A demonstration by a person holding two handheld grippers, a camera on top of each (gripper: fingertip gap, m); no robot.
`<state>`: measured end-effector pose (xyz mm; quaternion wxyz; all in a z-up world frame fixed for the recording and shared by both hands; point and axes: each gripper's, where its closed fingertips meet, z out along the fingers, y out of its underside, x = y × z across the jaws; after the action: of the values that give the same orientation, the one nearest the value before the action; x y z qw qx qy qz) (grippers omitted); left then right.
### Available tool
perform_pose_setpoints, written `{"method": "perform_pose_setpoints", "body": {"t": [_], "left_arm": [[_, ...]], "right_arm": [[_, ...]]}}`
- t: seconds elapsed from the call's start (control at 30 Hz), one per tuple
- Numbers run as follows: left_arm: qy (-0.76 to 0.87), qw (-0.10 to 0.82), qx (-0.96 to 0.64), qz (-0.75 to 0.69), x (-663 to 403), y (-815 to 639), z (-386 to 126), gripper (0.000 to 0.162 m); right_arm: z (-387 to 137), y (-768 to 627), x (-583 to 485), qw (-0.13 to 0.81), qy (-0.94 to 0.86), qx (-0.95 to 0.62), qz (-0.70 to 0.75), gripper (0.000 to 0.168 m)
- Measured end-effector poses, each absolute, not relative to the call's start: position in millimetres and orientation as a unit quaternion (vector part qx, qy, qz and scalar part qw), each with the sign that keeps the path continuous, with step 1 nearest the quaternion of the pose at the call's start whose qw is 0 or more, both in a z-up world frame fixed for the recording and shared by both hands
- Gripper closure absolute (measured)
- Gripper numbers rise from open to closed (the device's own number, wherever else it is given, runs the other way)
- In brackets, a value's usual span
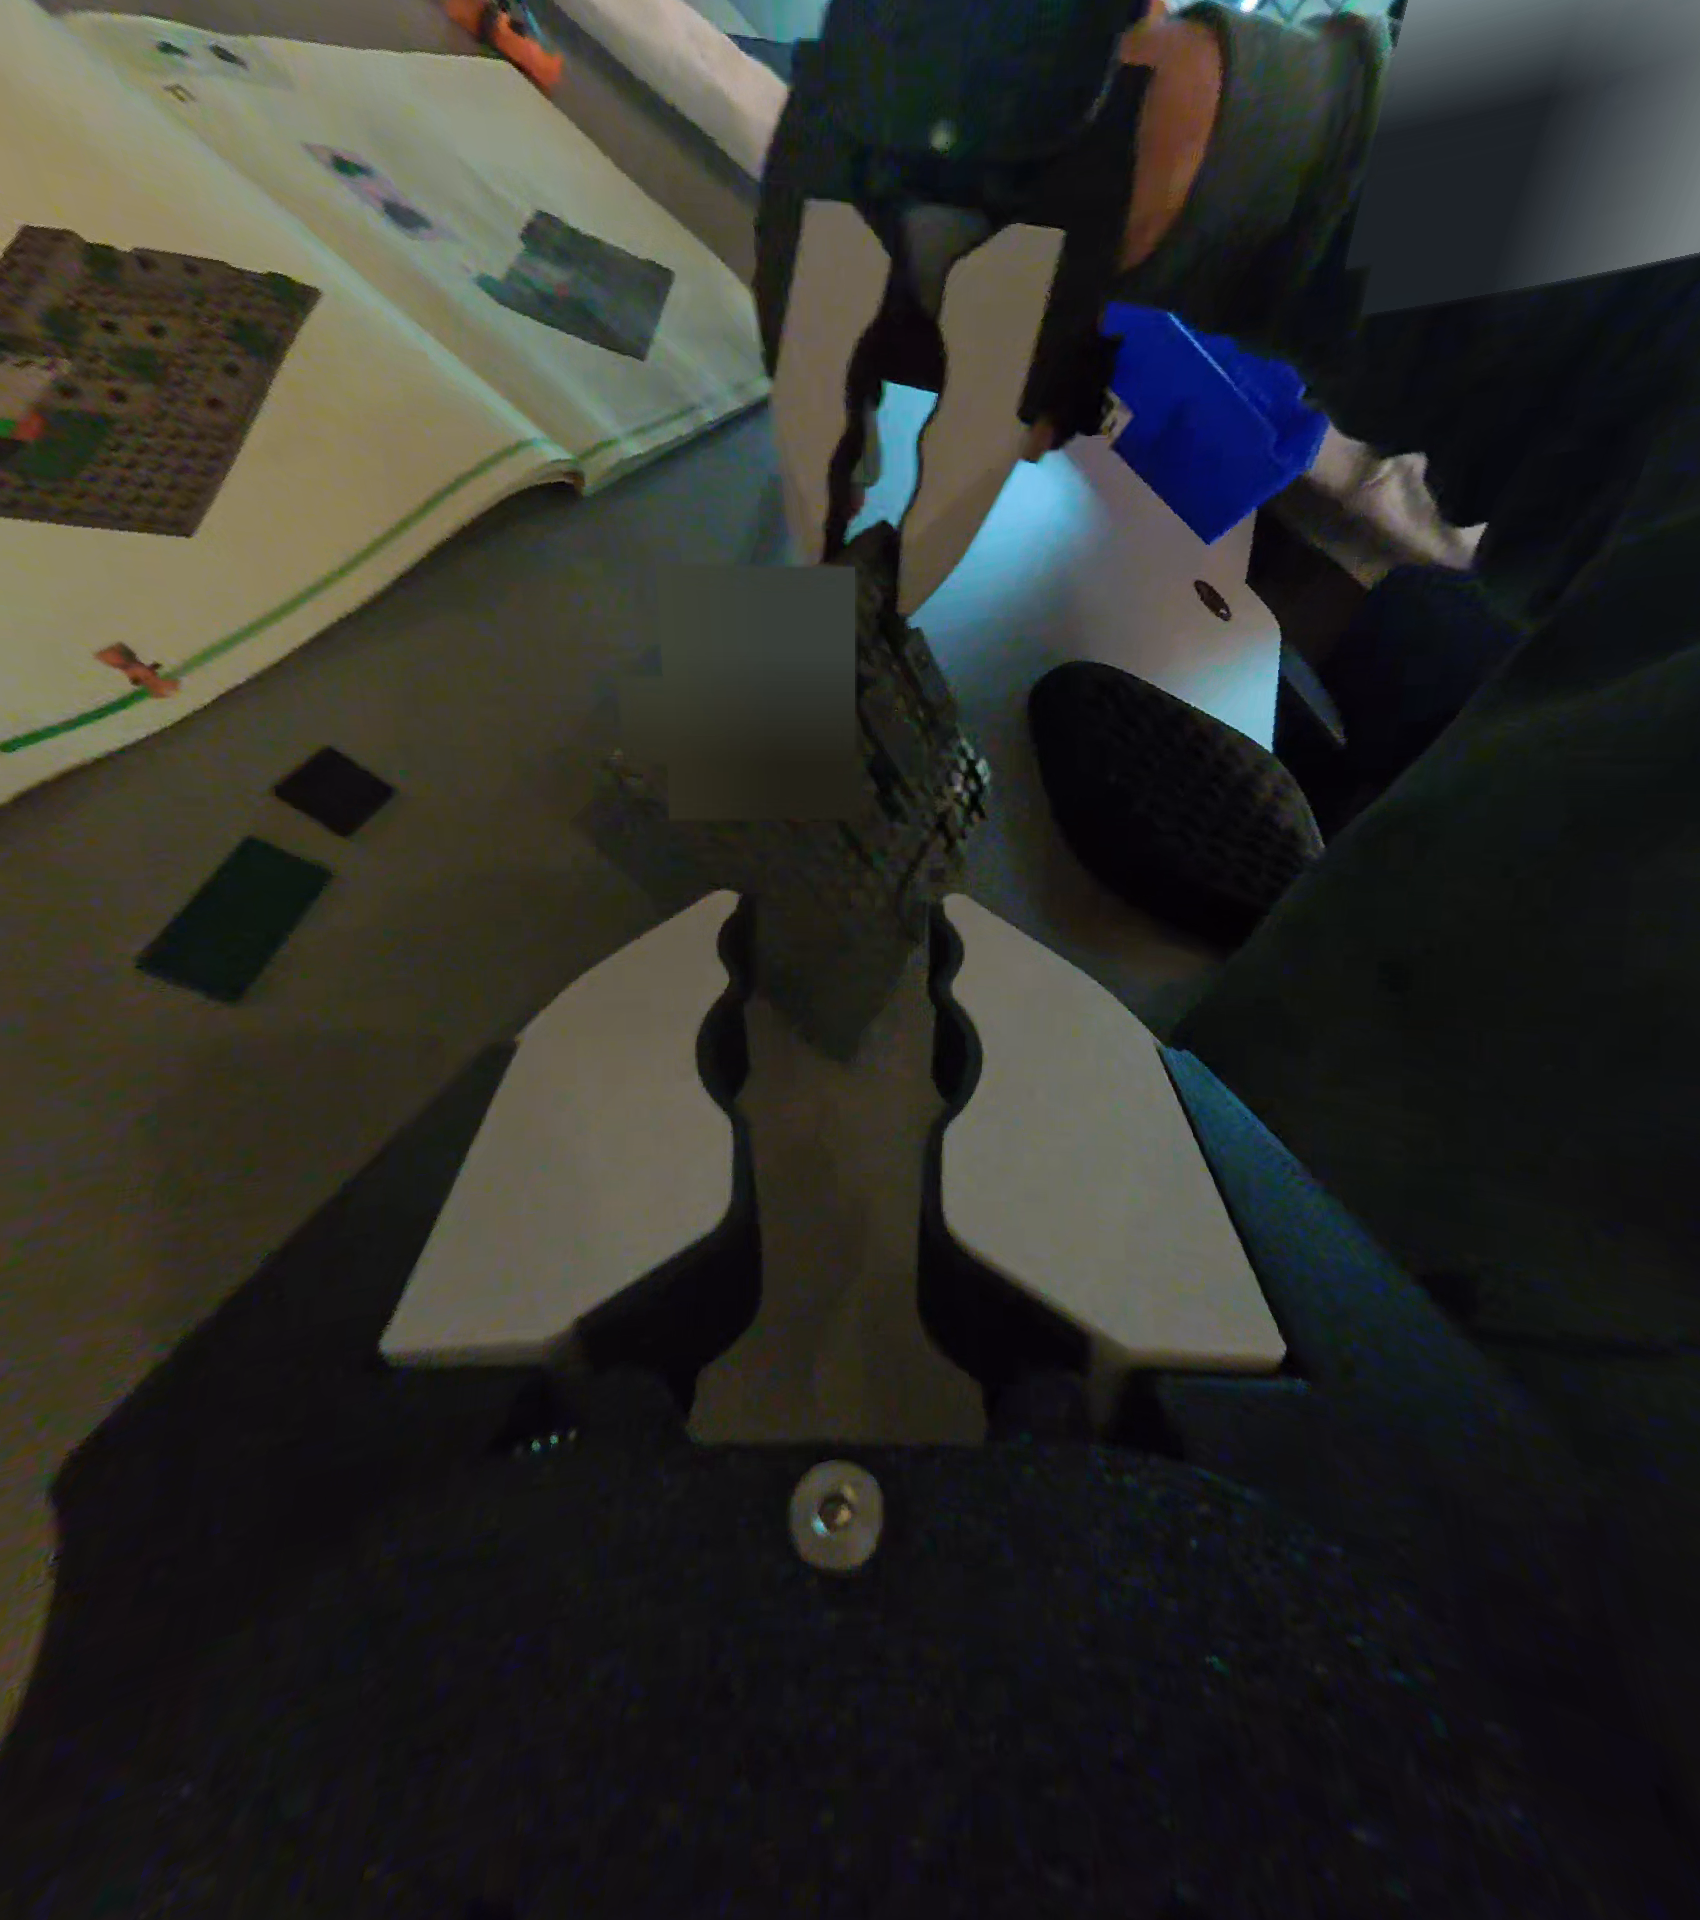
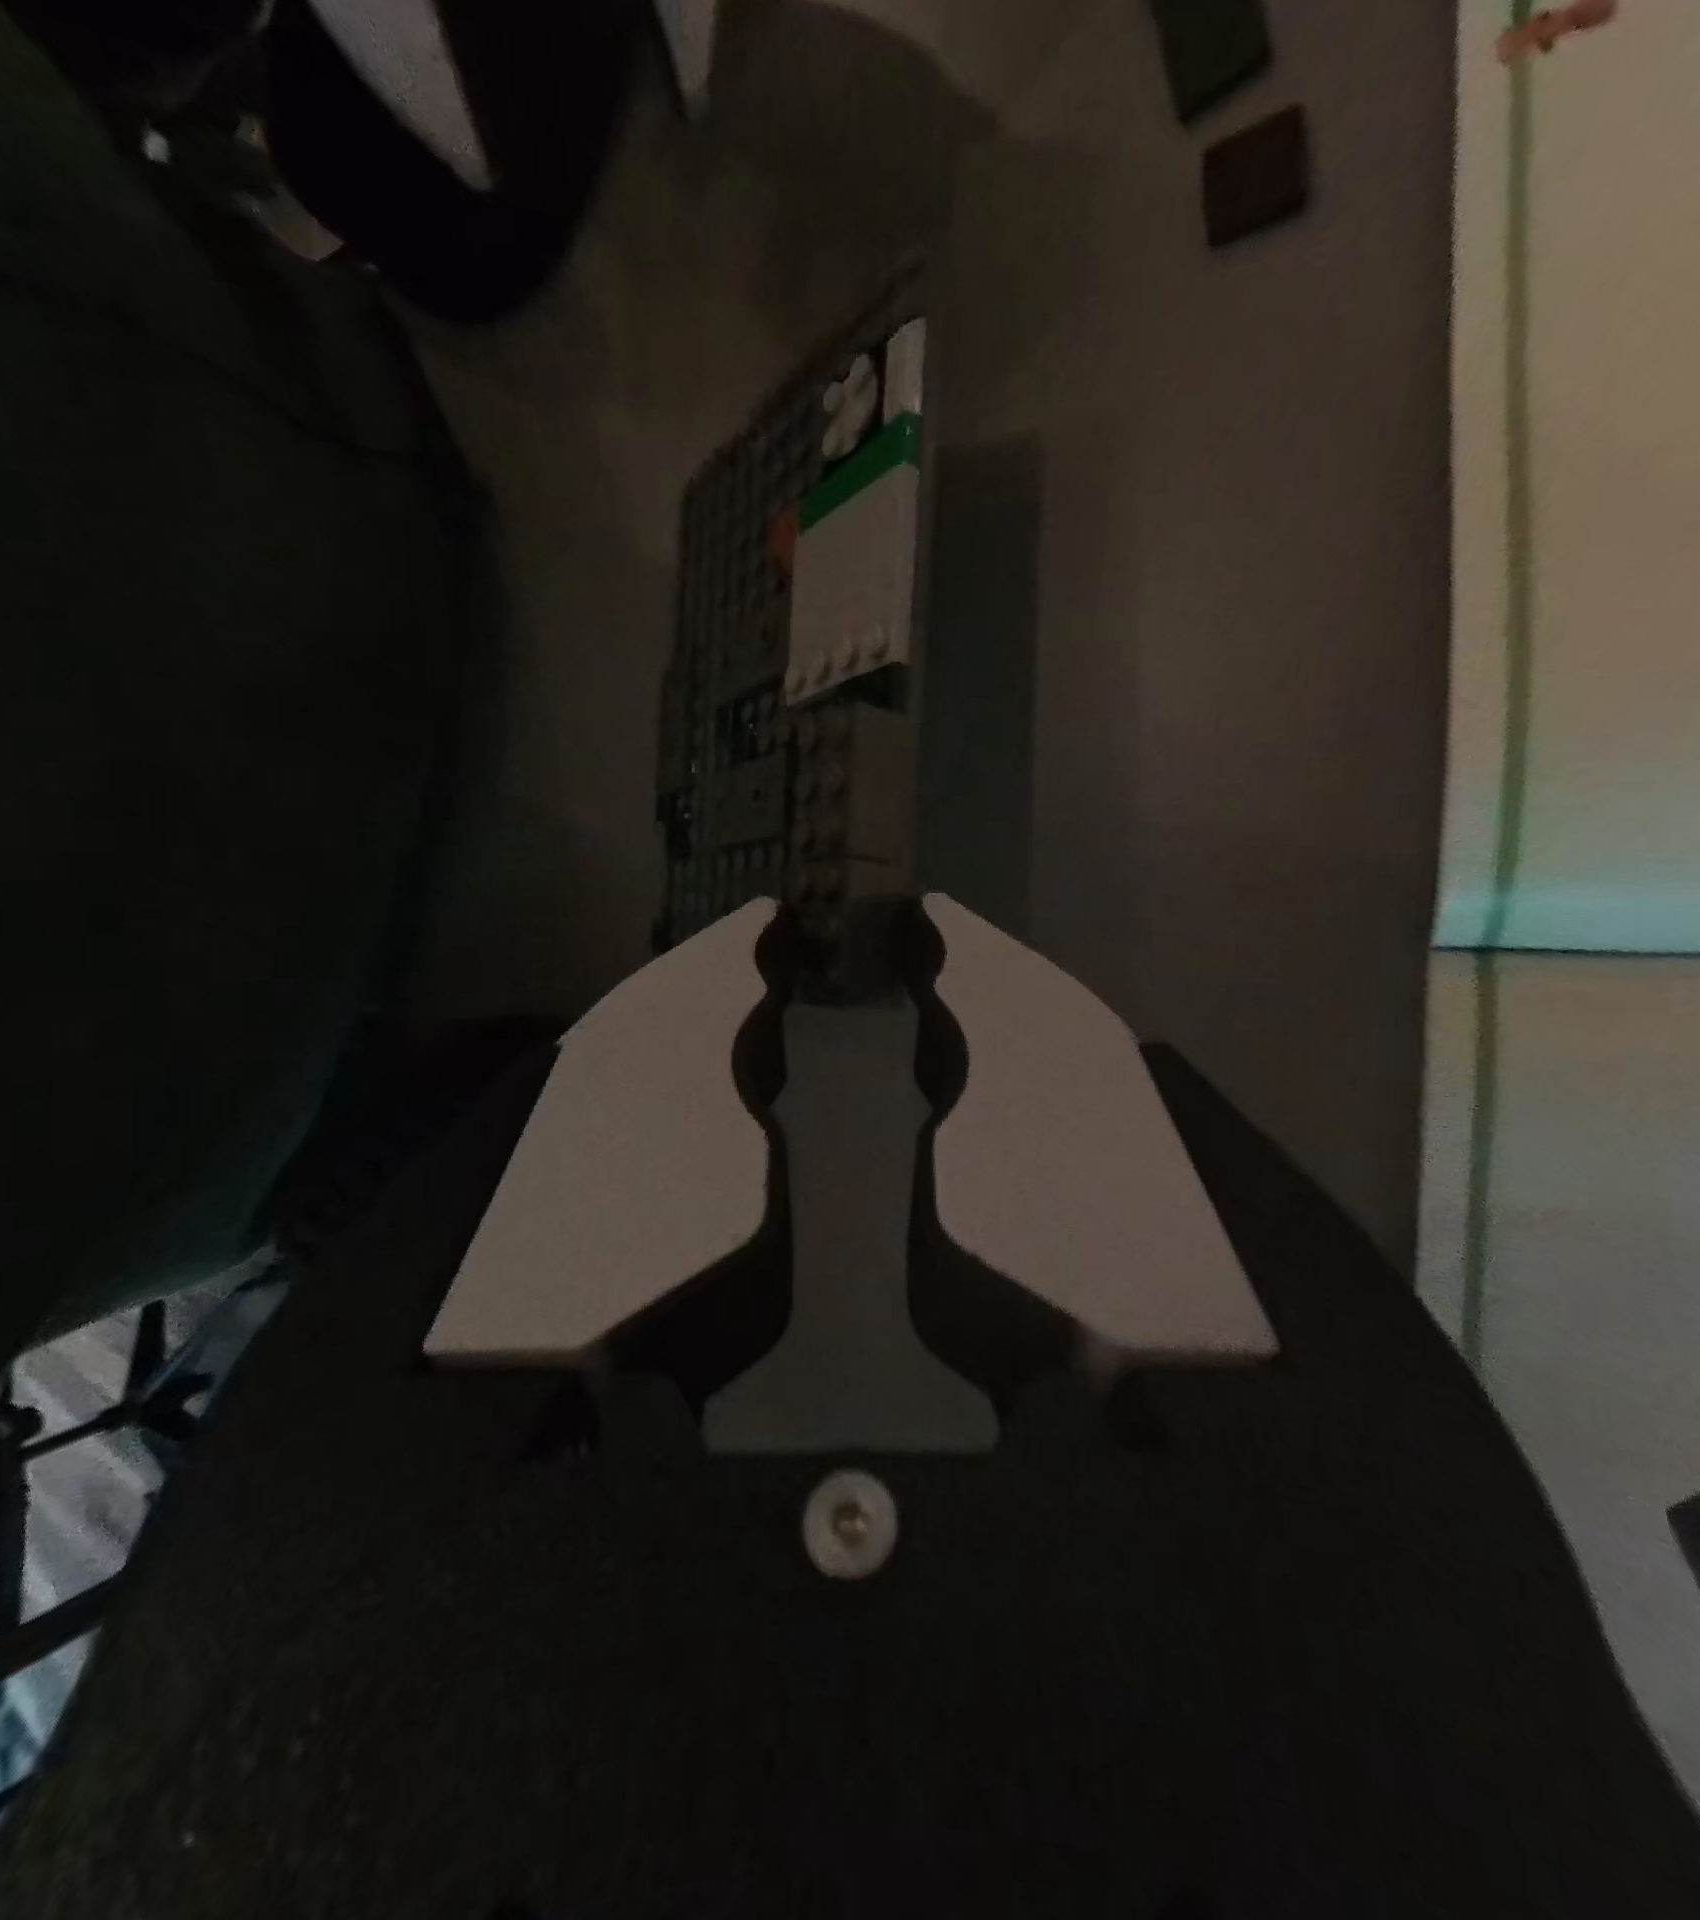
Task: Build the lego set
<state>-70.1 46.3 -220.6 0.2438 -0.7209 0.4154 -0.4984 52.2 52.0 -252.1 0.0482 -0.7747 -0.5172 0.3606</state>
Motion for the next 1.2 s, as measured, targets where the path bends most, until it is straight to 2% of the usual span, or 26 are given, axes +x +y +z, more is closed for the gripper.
{"method": "perform_pose_setpoints", "body": {"t": [0.03,0.67,1.0,1.2], "left_arm": [[0.420,0.245,-0.718,-0.499,-68.8,44.9,-221.0,0.131],[0.455,0.253,-0.708,-0.477,-52.7,40.7,-233.8,0.133],[0.445,0.281,-0.705,-0.476,-54.5,48.7,-227.6,0.137],[0.461,0.295,-0.710,-0.442,-55.6,53.1,-233.2,0.137]], "right_arm": [[-254.1,54.2,52.6,0.044,-0.515,-0.777,0.359,0.148],[-271.6,93.3,47.2,0.057,-0.557,-0.791,0.246,0.146],[-229.6,99.4,30.0,0.255,-0.547,-0.770,0.205,0.135],[-243.0,59.1,35.6,0.299,-0.523,-0.780,0.170,0.128]]}}
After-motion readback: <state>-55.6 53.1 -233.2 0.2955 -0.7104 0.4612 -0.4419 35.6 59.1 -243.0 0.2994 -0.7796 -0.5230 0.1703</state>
